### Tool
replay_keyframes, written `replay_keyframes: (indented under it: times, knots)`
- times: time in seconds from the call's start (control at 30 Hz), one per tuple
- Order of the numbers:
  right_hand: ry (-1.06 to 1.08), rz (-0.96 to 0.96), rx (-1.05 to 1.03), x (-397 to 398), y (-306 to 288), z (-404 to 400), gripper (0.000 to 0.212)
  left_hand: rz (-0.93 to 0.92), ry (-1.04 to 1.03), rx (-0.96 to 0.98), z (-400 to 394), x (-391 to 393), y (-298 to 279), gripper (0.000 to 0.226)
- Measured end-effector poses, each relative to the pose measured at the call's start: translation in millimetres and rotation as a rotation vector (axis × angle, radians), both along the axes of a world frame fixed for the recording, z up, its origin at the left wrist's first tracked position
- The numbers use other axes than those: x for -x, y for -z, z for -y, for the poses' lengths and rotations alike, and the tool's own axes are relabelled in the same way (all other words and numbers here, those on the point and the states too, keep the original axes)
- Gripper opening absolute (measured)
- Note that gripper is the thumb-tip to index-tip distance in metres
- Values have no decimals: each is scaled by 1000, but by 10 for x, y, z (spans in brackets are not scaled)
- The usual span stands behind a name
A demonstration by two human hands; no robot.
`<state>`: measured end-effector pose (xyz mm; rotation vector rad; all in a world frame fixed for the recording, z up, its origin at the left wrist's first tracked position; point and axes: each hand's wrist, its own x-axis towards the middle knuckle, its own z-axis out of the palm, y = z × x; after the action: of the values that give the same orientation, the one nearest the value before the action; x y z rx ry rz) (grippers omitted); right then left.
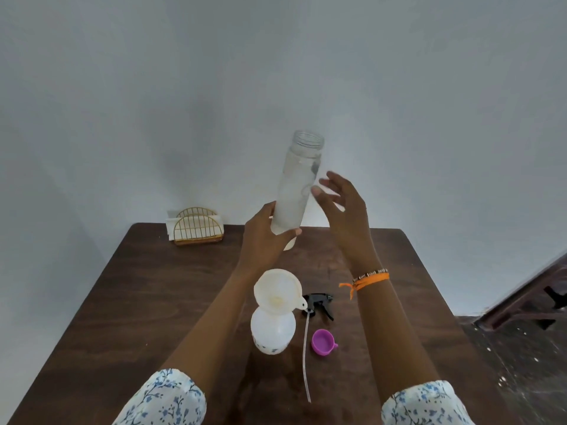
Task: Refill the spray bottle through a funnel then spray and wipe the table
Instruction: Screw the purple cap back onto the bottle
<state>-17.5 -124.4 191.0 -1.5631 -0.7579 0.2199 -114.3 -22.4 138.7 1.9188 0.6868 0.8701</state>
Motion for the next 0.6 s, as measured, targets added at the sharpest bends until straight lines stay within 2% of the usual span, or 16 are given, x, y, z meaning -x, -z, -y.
replay_keyframes:
  times: [0.07,0.17,0.3,0.37,0.47,0.6]
  knots:
    - [44,-63,62,-47,249,88,26,-6,-8,-7,-29,5,14,62]
    - [44,-60,360,-123,786,244,10,-24,-5,-5,-38,21,21,62]
    - [5,-26,778,-171,1528,437,17,-36,-4,14,-18,27,58,61]
    - [-56,52,956,-157,1779,511,22,-49,-5,24,-10,26,85,61]
    - [-176,160,1131,-74,2044,579,33,-66,-1,36,-16,30,111,62]
    - [-215,219,1292,80,2212,613,48,-83,-3,22,-33,33,125,63]
